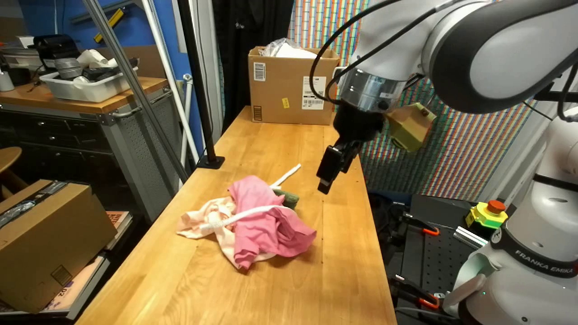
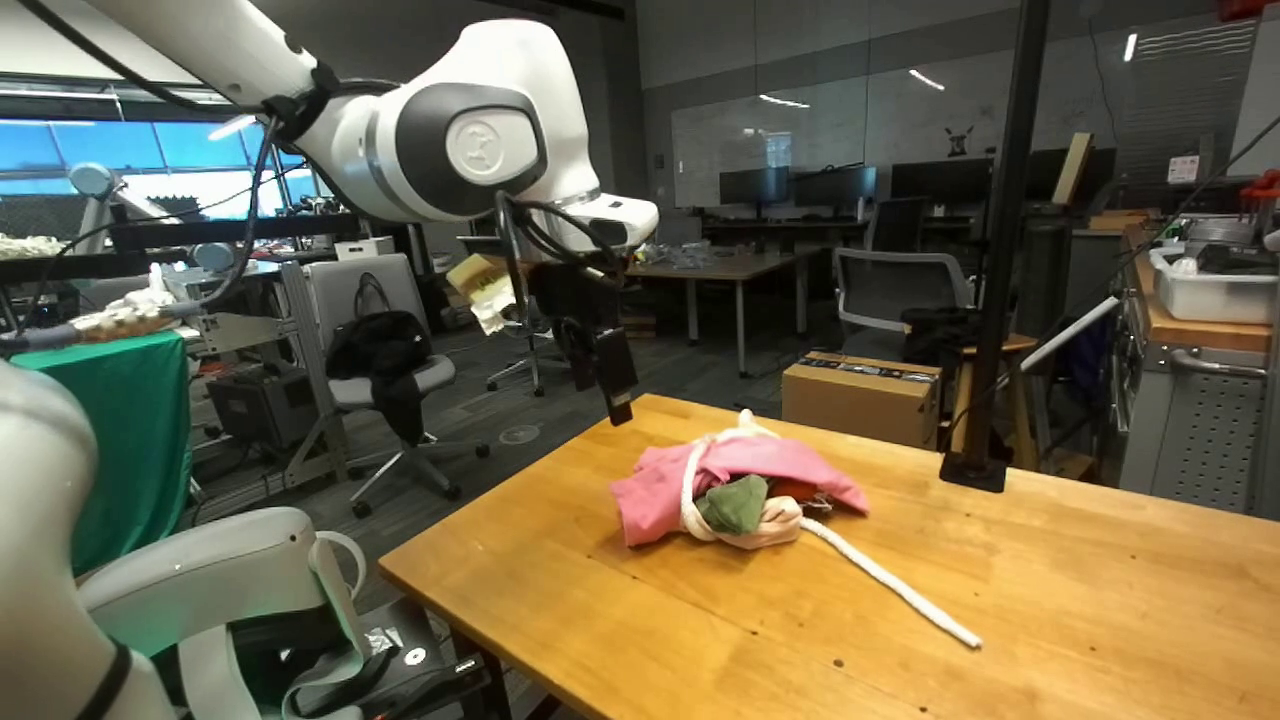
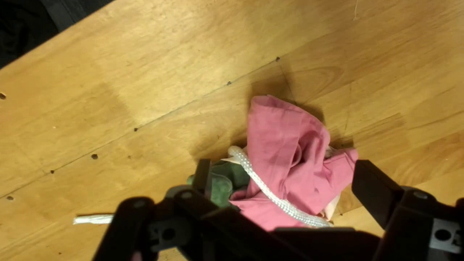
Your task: Move the pink t-shirt to the right, move the radish backwards, move the peach t-shirt to the left
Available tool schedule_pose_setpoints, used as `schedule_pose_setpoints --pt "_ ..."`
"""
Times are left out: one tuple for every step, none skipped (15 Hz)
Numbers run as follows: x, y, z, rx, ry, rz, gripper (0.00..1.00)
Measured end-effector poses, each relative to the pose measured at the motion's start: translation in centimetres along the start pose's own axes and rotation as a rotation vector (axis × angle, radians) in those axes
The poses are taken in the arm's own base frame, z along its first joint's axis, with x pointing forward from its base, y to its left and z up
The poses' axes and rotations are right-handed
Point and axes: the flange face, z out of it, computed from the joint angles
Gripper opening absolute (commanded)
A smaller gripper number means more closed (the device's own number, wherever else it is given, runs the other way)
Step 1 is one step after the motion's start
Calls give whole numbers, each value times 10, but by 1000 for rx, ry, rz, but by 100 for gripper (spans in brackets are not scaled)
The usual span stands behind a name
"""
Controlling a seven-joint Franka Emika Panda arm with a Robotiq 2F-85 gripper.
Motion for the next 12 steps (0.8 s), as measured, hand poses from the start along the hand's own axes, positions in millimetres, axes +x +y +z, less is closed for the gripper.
schedule_pose_setpoints --pt "1 -7 9 7 -1 -12 100" --pt "2 -14 18 14 -6 -24 100" --pt "4 -21 27 20 -13 -32 100" --pt "6 -27 36 28 -18 -39 100" --pt "8 -33 44 36 -22 -42 100" --pt "11 -39 51 44 -21 -42 100" --pt "15 -45 56 52 -17 -40 100" --pt "19 -50 62 57 -11 -37 100" --pt "24 -54 67 61 -7 -31 100" --pt "28 -58 72 64 -3 -25 100" --pt "33 -61 76 65 2 -20 100" --pt "36 -65 82 63 3 -14 100"
